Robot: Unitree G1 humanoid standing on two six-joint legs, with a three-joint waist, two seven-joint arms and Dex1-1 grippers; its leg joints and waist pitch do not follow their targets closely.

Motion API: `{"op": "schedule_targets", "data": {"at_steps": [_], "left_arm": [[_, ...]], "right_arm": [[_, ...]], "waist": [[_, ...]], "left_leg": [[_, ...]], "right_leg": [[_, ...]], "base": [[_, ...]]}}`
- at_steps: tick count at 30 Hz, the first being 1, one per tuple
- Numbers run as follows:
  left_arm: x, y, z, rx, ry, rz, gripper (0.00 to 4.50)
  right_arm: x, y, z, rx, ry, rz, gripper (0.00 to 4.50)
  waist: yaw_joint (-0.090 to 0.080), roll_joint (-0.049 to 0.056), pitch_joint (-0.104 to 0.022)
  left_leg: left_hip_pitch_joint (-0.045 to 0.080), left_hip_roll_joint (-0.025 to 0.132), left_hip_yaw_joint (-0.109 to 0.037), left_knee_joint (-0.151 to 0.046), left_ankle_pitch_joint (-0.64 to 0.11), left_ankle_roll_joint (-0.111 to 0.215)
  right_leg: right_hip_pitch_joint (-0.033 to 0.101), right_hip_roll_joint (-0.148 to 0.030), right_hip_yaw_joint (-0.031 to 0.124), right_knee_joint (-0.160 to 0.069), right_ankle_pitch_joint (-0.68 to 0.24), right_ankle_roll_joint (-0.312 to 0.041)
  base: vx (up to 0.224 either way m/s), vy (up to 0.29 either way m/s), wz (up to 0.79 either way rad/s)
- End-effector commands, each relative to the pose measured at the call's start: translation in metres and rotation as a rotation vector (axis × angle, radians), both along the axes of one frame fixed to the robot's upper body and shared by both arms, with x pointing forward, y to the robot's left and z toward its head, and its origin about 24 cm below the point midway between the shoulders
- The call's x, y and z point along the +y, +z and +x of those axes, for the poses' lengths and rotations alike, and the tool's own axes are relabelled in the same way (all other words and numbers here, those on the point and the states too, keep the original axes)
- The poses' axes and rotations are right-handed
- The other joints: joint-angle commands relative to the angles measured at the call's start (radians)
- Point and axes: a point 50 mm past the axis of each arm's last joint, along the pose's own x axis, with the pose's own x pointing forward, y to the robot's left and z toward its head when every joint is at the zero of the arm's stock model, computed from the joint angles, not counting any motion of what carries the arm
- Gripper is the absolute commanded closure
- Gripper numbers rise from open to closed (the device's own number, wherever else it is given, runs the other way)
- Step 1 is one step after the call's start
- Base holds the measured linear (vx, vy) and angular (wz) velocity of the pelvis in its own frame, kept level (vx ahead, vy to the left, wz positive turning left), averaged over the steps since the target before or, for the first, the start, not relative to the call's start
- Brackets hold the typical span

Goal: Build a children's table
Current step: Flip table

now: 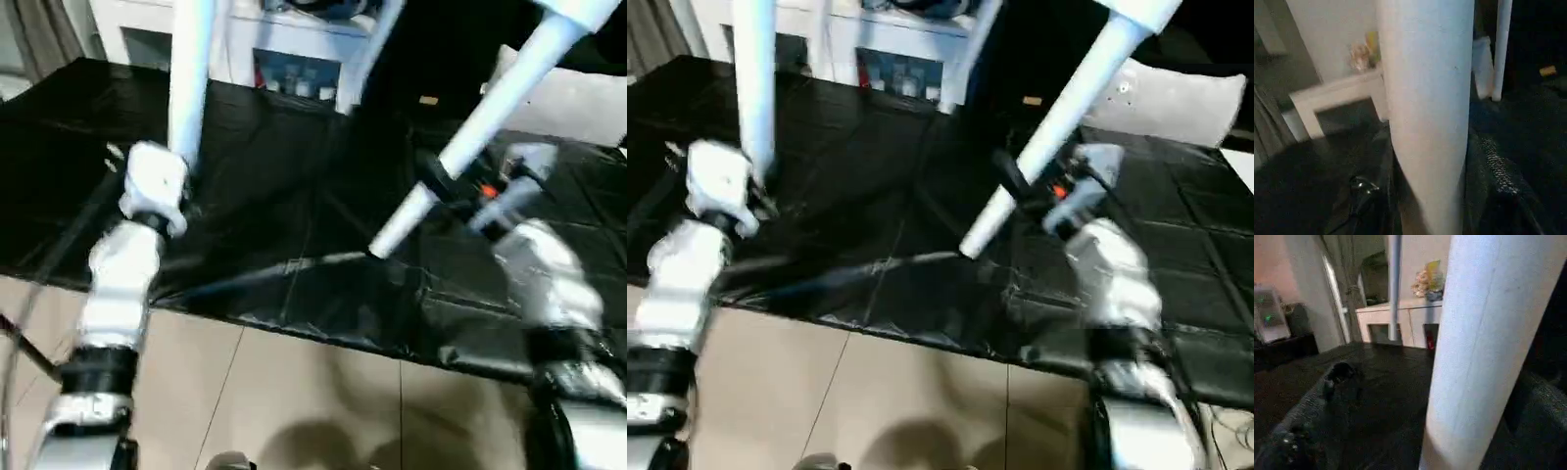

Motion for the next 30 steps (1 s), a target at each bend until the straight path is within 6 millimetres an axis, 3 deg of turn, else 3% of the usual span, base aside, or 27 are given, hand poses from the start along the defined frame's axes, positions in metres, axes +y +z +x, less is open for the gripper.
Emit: {"op": "schedule_targets", "data": {"at_steps": [1, 5, 6, 9, 13, 14, 15, 16, 17, 20, 23, 28, 29, 30], "left_arm": [[-0.038, -0.022, 0.0, 0.108, -0.201, 0.129, 3.0], [-0.044, -0.03, 0.002, 0.135, -0.216, 0.125, 3.0], [-0.045, -0.031, 0.003, 0.139, -0.216, 0.125, 3.0], [-0.044, -0.034, 0.004, 0.15, -0.207, 0.123, 3.0], [-0.036, -0.04, 0.006, 0.177, -0.178, 0.125, 3.0], [-0.035, -0.041, 0.006, 0.182, -0.172, 0.124, 3.0], [-0.033, -0.043, 0.007, 0.197, -0.168, 0.125, 3.0], [-0.03, -0.046, 0.007, 0.216, -0.16, 0.126, 3.0], [-0.028, -0.048, 0.007, 0.228, -0.155, 0.128, 3.0], [-0.019, -0.056, 0.006, 0.267, -0.133, 0.135, 3.0], [-0.011, -0.063, 0.003, 0.297, -0.115, 0.151, 3.0], [0.002, -0.073, -0.001, 0.333, -0.064, 0.171, 3.0], [0.004, -0.074, -0.002, 0.333, -0.059, 0.177, 3.0], [0.005, -0.074, -0.002, 0.335, -0.055, 0.17, 3.0]], "right_arm": [[0.022, 0.011, -0.011, -0.038, 0.139, -0.023, 0.0], [0.026, 0.01, -0.034, -0.03, 0.143, -0.027, 0.0], [0.028, 0.009, -0.039, -0.026, 0.145, -0.022, 0.0], [0.037, 0.005, -0.05, -0.008, 0.148, -0.015, 0.0], [0.049, 0.002, -0.058, 0.017, 0.151, -0.004, 0.0], [0.051, 0.002, -0.06, 0.024, 0.151, -0.002, 0.0], [0.054, 0.001, -0.061, 0.031, 0.154, 0.0, 0.0], [0.057, -0.001, -0.062, 0.047, 0.155, 0.001, 0.0], [0.059, -0.003, -0.062, 0.06, 0.154, 0.002, 0.0], [0.061, -0.007, -0.063, 0.082, 0.137, -0.018, 0.0], [0.063, -0.008, -0.063, 0.092, 0.135, -0.025, 0.0], [0.068, -0.004, -0.065, 0.096, 0.152, -0.026, 0.0], [0.068, -0.006, -0.064, 0.098, 0.144, -0.035, 0.0], [0.066, -0.008, -0.063, 0.102, 0.127, -0.048, 0.0]], "waist": [[-0.009, 0.009, -0.069], [-0.009, 0.013, -0.07], [-0.01, 0.013, -0.068], [-0.015, 0.016, -0.071], [-0.017, 0.013, -0.072], [-0.017, 0.013, -0.072], [-0.019, 0.003, -0.072], [-0.017, 0.007, -0.072], [-0.018, 0.005, -0.071], [-0.022, 0.0, -0.066], [-0.035, -0.001, -0.058], [-0.052, -0.006, -0.055], [-0.057, -0.008, -0.058], [-0.058, -0.007, -0.059]], "left_leg": [[0.02, 0.064, -0.023, -0.083, -0.143, 0.043], [0.021, 0.066, -0.028, -0.089, -0.167, 0.03], [0.03, 0.069, -0.029, -0.093, -0.19, 0.023], [0.03, 0.074, -0.033, -0.097, -0.197, 0.01], [0.024, 0.073, -0.033, -0.1, -0.172, 0.01], [0.025, 0.073, -0.033, -0.1, -0.174, 0.008], [0.024, 0.073, -0.033, -0.1, -0.176, 0.009], [0.025, 0.073, -0.033, -0.1, -0.172, 0.008], [0.025, 0.071, -0.032, -0.102, -0.171, 0.009], [0.031, 0.071, -0.032, -0.107, -0.212, -0.002], [0.051, 0.064, -0.037, -0.108, -0.317, -0.014], [0.056, 0.069, -0.045, -0.115, -0.368, -0.022], [0.057, 0.068, -0.046, -0.114, -0.369, -0.022], [0.052, 0.068, -0.046, -0.114, -0.353, -0.022]], "right_leg": [[0.048, -0.109, 0.081, -0.104, -0.366, 0.009], [0.052, -0.114, 0.075, -0.111, -0.383, 0.019], [0.049, -0.116, 0.072, -0.117, -0.387, 0.016], [0.053, -0.12, 0.074, -0.116, -0.366, 0.007], [0.058, -0.122, 0.079, -0.106, -0.293, -0.011], [0.058, -0.123, 0.079, -0.107, -0.295, -0.012], [0.059, -0.123, 0.079, -0.108, -0.302, -0.012], [0.059, -0.124, 0.079, -0.106, -0.301, -0.013], [0.057, -0.122, 0.079, -0.11, -0.307, -0.006], [0.057, -0.124, 0.076, -0.121, -0.361, 0.016], [0.056, -0.126, 0.063, -0.148, -0.522, 0.056], [0.058, -0.125, 0.059, -0.155, -0.552, 0.065], [0.063, -0.131, 0.058, -0.157, -0.563, 0.065], [0.064, -0.132, 0.06, -0.155, -0.552, 0.063]], "base": [[0.0, 0.0, 0.0], [0.0, 0.0, 0.0], [0.0, 0.0, 0.0], [0.0, 0.0, 0.0], [0.0, 0.0, 0.0], [0.0, 0.0, 0.0], [0.0, 0.0, 0.0], [0.0, 0.0, 0.0], [0.0, 0.0, 0.0], [0.0, 0.0, 0.0], [0.0, 0.0, 0.0], [0.0, 0.0, 0.0], [0.0, 0.0, 0.0], [0.0, 0.0, 0.0]]}}
